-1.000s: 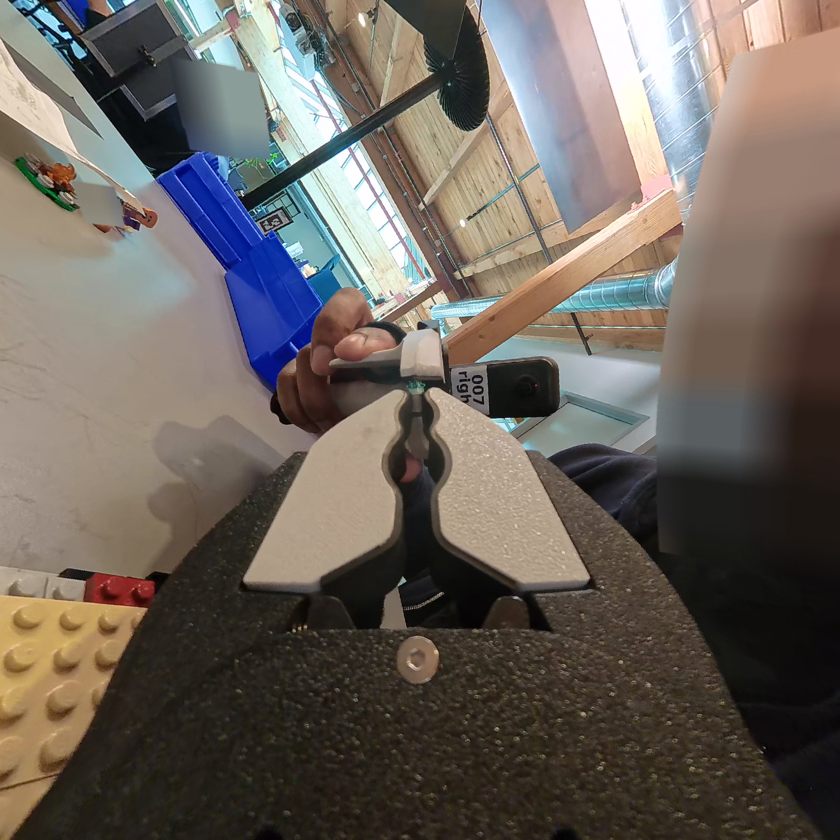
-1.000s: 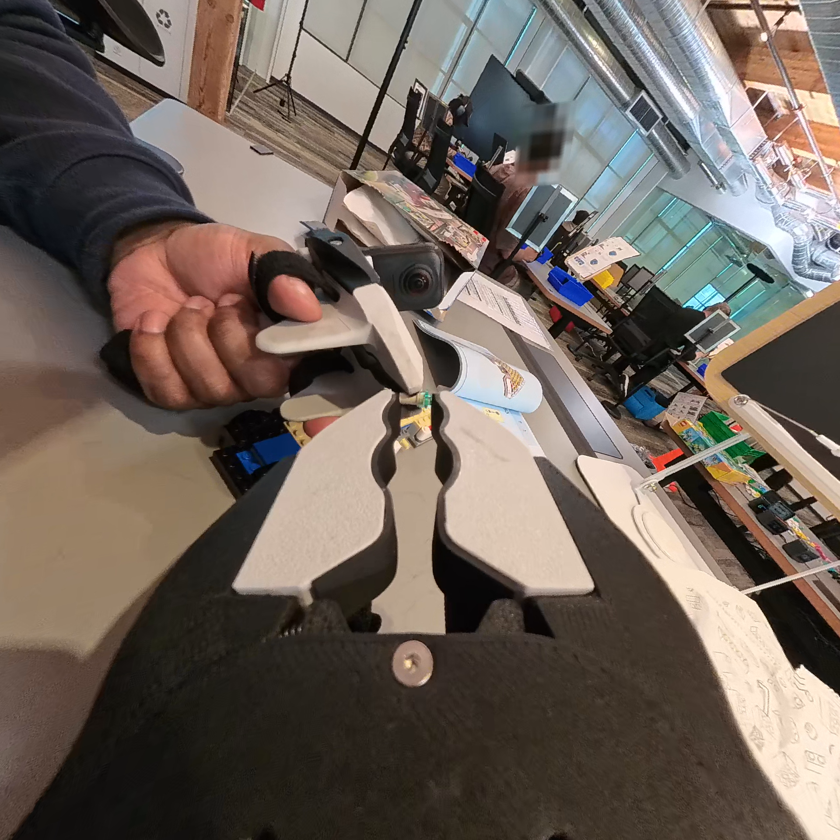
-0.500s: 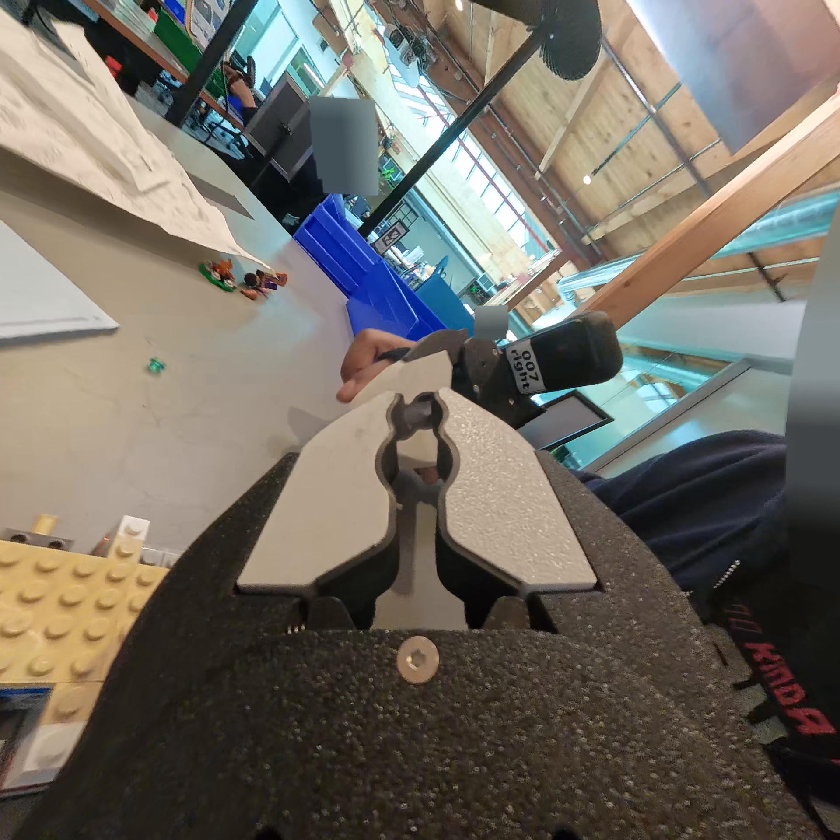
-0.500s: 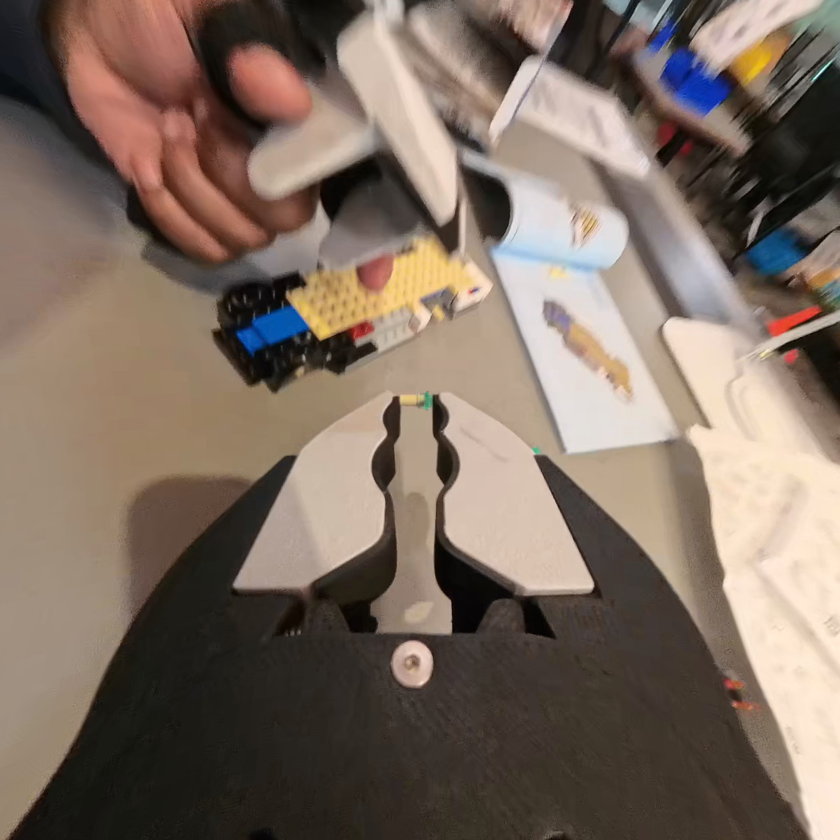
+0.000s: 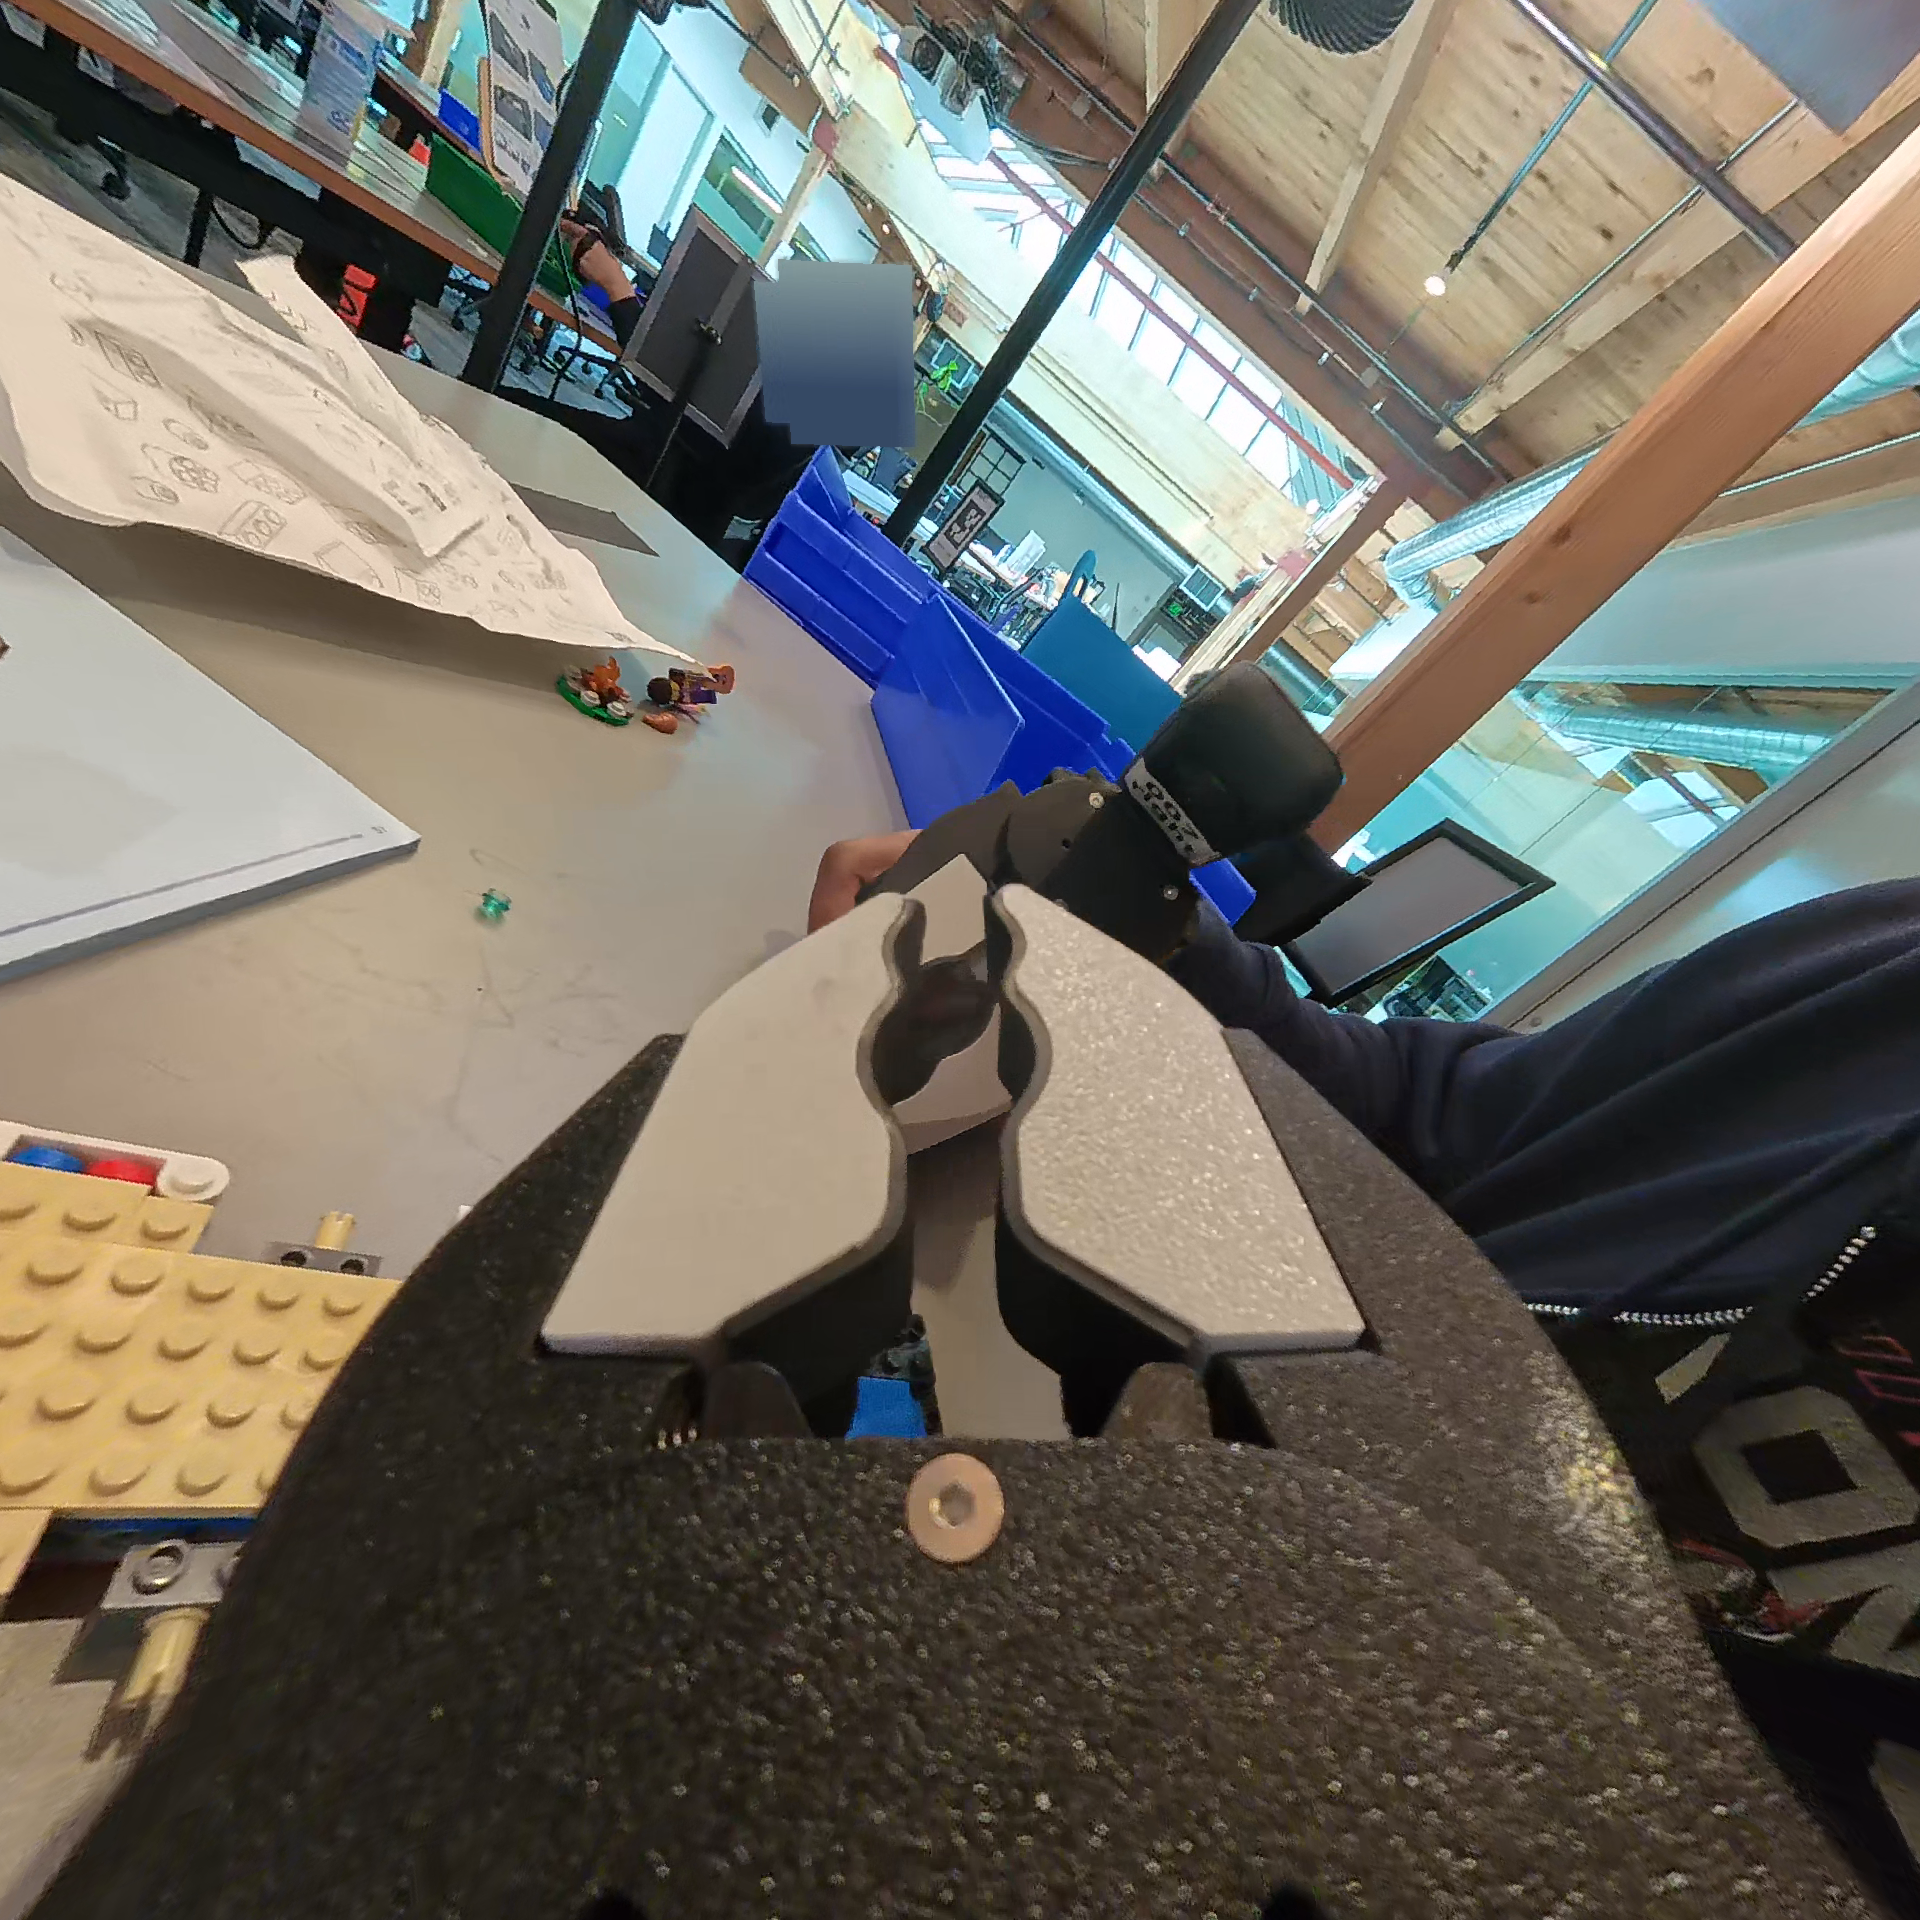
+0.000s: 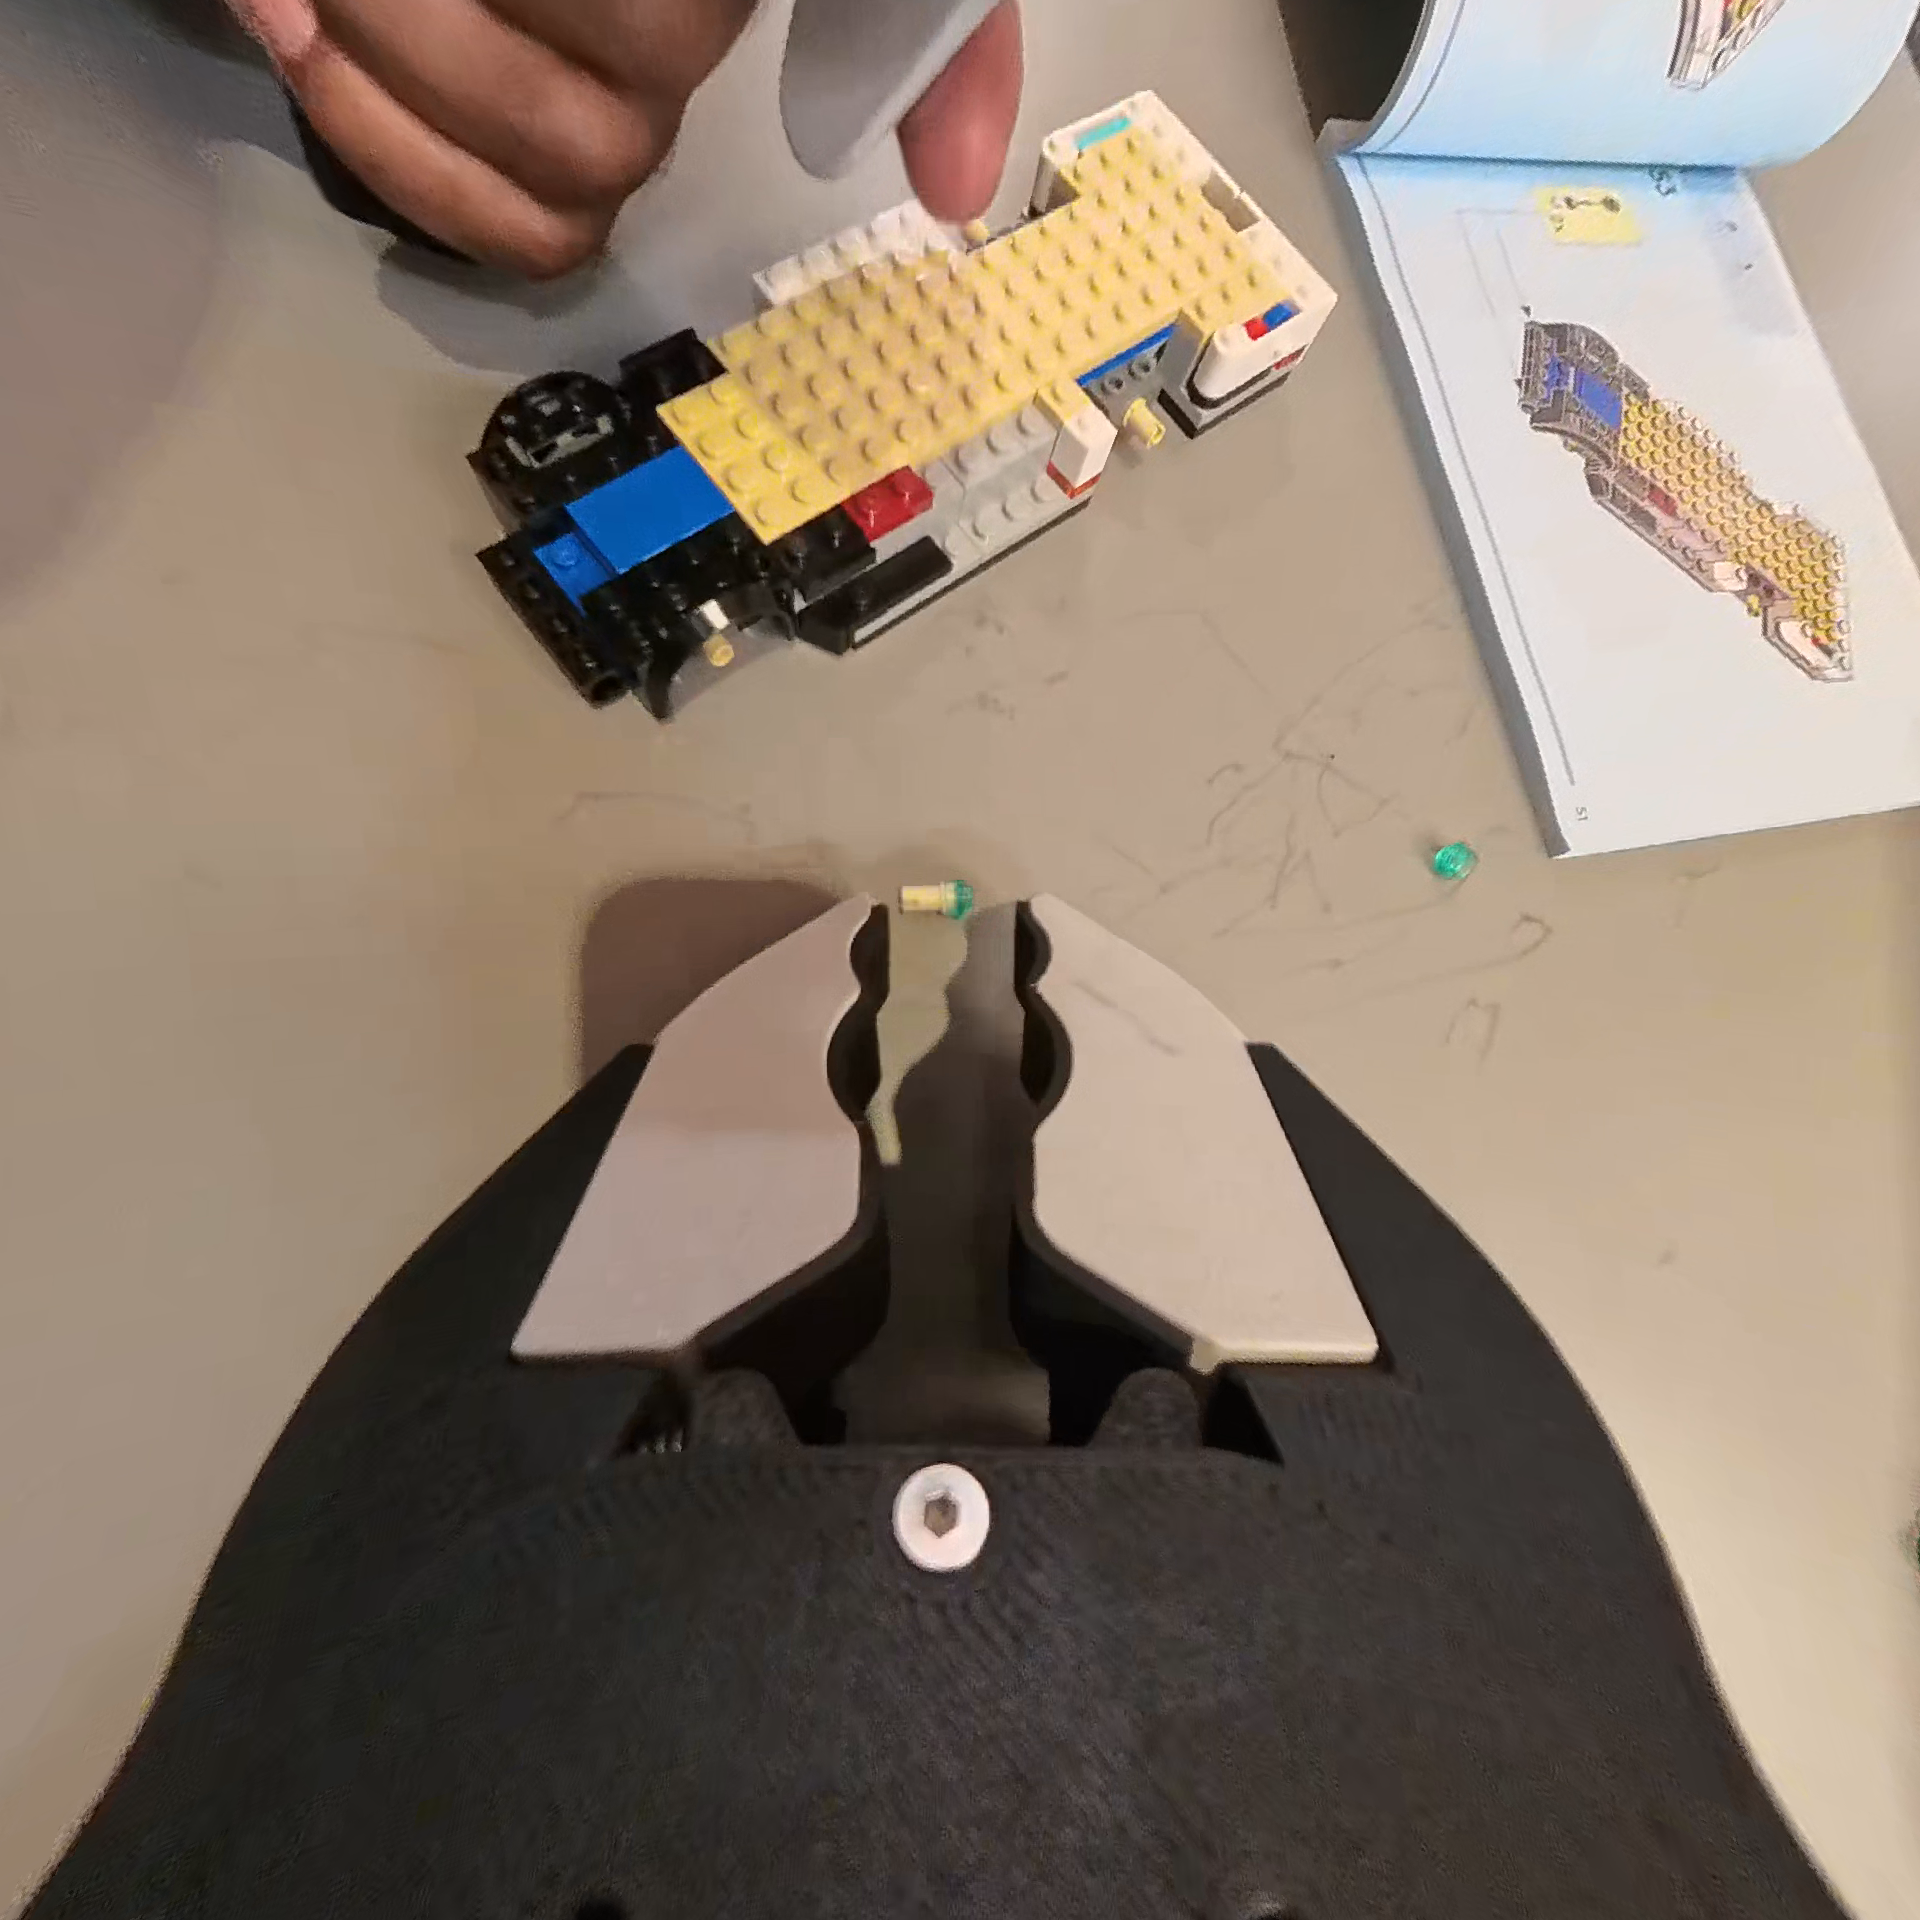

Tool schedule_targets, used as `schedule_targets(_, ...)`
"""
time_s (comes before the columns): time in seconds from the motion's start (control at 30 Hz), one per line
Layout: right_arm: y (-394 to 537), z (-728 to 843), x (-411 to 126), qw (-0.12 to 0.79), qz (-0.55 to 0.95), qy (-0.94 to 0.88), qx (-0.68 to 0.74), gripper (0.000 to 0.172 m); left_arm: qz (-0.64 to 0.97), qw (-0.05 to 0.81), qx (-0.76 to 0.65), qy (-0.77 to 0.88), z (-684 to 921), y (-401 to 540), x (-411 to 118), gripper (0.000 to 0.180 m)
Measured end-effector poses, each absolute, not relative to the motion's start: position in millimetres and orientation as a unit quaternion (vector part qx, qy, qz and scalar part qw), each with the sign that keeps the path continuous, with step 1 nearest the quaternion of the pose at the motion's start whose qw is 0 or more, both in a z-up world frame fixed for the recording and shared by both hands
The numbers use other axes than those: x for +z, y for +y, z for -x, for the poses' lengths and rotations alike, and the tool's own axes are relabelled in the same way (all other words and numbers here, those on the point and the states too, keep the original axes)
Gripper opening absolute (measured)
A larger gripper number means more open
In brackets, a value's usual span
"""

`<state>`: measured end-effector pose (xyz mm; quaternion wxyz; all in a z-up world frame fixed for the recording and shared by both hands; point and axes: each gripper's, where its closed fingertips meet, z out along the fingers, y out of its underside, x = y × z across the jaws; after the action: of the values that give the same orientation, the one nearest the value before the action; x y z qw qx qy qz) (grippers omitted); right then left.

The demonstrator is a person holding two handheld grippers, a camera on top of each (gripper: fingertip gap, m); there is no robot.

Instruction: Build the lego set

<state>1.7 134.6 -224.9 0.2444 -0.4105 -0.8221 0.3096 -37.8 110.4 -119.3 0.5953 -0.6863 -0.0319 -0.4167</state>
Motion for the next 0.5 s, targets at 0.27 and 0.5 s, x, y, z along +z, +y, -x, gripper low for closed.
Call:
schedule_targets(0.27,184.3,20.8,-204.3,0.311,0.483,-0.750,0.328,0.023,0.695,0.625,-0.356,0.003,51.3,108.0,-112.9,0.011)
schedule_targets(0.5,210.3,40.7,-216.9,0.332,0.519,-0.742,0.265,0.023,0.691,0.625,-0.362,0.001,54.4,106.3,-108.9,0.010)
